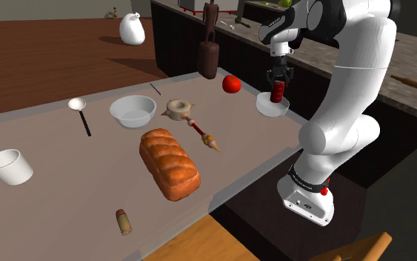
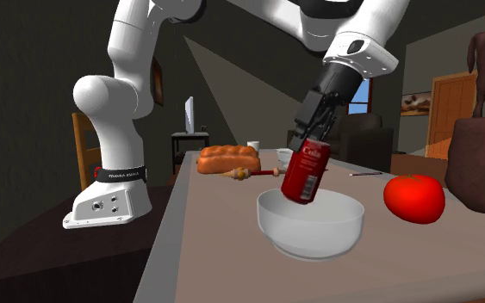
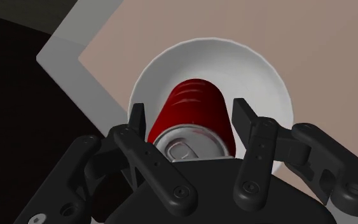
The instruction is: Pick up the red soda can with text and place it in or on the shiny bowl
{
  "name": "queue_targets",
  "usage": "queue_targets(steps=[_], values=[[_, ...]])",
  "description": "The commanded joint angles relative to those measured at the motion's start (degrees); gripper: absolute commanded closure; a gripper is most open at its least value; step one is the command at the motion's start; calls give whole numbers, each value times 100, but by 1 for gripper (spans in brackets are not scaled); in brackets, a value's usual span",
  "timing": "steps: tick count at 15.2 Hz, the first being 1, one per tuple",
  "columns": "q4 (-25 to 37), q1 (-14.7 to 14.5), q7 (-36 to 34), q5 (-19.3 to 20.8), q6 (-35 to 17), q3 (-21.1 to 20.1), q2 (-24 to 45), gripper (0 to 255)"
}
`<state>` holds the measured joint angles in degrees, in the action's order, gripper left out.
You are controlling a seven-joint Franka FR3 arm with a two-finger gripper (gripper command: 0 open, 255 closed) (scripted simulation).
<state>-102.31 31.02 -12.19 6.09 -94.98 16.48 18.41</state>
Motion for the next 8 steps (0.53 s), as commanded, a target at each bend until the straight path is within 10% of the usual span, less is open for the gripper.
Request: queue_targets(steps=[1,6,7,8], values=[[-17,5,3,-1,-34,1,13,255],[-17,5,3,-1,-34,1,13,255],[-16,5,2,-1,-34,1,13,0],[-16,5,3,-1,-34,1,14,0]])
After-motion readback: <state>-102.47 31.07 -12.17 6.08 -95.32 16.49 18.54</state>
